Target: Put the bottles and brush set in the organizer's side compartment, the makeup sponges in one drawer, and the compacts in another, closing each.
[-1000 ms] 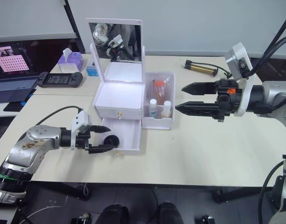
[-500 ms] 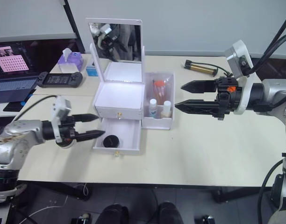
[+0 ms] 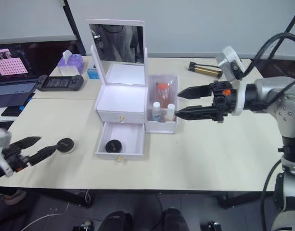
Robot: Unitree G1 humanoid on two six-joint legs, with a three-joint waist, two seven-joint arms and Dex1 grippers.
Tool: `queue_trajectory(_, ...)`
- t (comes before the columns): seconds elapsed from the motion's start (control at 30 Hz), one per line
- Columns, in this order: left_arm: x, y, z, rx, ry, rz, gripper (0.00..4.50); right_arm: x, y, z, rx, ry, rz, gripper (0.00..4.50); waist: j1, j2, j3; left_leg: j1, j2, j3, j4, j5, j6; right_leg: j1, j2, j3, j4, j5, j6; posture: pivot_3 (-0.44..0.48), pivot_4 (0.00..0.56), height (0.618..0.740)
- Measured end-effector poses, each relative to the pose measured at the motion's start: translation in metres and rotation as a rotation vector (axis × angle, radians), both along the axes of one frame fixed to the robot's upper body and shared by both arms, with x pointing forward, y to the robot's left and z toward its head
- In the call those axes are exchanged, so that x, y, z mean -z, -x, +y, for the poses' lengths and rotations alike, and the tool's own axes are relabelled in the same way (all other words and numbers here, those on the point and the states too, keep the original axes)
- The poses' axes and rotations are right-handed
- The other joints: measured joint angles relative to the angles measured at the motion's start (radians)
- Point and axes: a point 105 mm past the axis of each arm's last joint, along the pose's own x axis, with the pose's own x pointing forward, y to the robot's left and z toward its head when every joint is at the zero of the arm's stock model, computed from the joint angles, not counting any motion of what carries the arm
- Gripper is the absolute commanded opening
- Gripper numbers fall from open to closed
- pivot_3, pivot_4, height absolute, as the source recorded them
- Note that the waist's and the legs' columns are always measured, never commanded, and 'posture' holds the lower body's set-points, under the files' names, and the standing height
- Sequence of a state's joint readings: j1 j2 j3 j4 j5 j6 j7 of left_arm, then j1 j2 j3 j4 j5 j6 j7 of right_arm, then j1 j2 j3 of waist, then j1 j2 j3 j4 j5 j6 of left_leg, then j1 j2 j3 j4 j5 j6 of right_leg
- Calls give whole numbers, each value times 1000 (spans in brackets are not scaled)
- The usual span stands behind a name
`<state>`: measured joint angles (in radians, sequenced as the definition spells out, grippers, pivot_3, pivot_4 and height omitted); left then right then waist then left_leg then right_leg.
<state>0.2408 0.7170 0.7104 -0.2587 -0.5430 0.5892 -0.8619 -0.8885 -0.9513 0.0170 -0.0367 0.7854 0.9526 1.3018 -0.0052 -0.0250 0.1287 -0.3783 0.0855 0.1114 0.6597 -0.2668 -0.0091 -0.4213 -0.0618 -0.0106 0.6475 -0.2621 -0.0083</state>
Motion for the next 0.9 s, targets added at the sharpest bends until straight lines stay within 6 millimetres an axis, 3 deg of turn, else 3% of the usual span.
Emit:
queue_trajectory(0.17,23,28,9,-126,39,7,4456,6,-8,4,-27,8,18,4500,7,-1,0,-1,0,0,0,0,0,0,-1,0,0,0,0,0,150,701)
queue_trajectory(0.37,28,31,5,-164,28,-26,4456,5,-11,7,-47,21,11,4500,14,-1,-1,0,0,0,0,0,0,0,0,0,0,0,0,0,150,701)
queue_trajectory(0.43,25,25,2,-147,21,-45,4456,5,-11,7,-50,22,12,4500,15,-1,-1,-1,0,0,0,0,0,0,0,0,0,0,0,0,150,701)
queue_trajectory(0.67,18,-28,-10,-39,-36,-70,4456,12,-6,-4,4,36,21,4500,15,-1,-1,-2,-1,0,0,0,1,0,0,-1,0,1,-1,0,150,701)
queue_trajectory(0.9,32,-64,-21,22,-38,-38,4456,12,5,-14,73,28,19,4500,8,-1,-1,-1,0,0,0,0,1,-1,1,-1,0,1,-2,0,150,701)
